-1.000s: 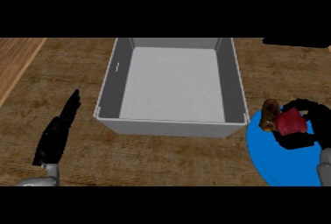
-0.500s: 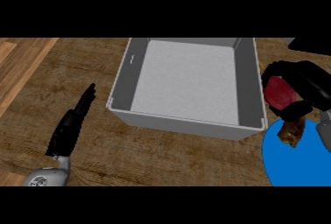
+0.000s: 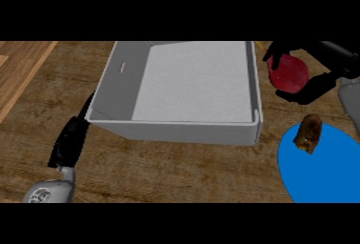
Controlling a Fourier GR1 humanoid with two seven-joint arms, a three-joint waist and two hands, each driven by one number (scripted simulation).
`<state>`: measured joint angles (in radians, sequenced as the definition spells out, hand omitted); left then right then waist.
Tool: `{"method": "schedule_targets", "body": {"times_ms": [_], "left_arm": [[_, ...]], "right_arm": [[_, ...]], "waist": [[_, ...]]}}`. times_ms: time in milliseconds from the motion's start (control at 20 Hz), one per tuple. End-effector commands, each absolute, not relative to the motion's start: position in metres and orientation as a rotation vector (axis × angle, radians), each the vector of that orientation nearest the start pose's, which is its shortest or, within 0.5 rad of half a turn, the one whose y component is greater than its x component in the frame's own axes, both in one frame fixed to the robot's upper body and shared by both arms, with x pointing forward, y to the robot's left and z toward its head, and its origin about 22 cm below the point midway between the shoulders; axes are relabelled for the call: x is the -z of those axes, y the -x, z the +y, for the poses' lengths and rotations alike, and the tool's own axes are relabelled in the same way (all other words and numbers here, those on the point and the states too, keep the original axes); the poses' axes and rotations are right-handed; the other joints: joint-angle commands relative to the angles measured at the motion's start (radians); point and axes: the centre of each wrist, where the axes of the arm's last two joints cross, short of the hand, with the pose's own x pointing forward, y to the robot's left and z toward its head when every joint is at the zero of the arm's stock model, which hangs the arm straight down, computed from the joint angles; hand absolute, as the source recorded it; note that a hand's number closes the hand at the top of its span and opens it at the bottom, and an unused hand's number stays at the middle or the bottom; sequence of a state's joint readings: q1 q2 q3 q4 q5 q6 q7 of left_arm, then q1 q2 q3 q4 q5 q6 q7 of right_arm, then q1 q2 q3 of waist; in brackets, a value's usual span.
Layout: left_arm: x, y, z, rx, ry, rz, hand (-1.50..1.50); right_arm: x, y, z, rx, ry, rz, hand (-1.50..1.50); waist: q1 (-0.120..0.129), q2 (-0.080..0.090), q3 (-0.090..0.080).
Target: Pick the pear from the plate and place it in the cardboard box
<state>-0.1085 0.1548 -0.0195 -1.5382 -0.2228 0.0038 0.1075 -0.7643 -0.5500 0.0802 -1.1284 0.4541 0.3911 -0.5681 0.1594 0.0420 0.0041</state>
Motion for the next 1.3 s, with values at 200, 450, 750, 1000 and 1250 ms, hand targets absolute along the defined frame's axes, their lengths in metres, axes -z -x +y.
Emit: {"method": "schedule_targets", "body": {"times_ms": [200, 450, 750, 1000, 1250], "left_arm": [[-0.017, -0.265, 0.262, 0.274, -0.313, -1.487, 0.00], [-0.024, -0.266, 0.278, 0.256, -0.330, -1.488, 0.00], [-0.008, -0.258, 0.268, 0.257, -0.334, -1.473, 0.00], [-0.016, -0.253, 0.276, 0.234, -0.376, -1.482, 0.00], [-0.024, -0.262, 0.281, 0.256, -0.343, -1.499, 0.00]], "right_arm": [[-0.222, -0.444, -0.237, -1.374, -0.174, -2.115, 1.50], [-0.235, -0.462, -0.194, -1.389, -0.193, -2.105, 1.50], [-0.231, -0.469, -0.125, -1.464, -0.163, -2.038, 1.50], [-0.200, -0.458, -0.061, -1.552, -0.191, -1.968, 1.50], [-0.174, -0.449, -0.026, -1.596, -0.131, -1.912, 1.50]], "waist": [[-0.062, -0.019, -0.004], [-0.093, -0.025, -0.004], [-0.098, -0.023, -0.005], [-0.106, -0.028, -0.005], [-0.091, -0.021, -0.006]]}}
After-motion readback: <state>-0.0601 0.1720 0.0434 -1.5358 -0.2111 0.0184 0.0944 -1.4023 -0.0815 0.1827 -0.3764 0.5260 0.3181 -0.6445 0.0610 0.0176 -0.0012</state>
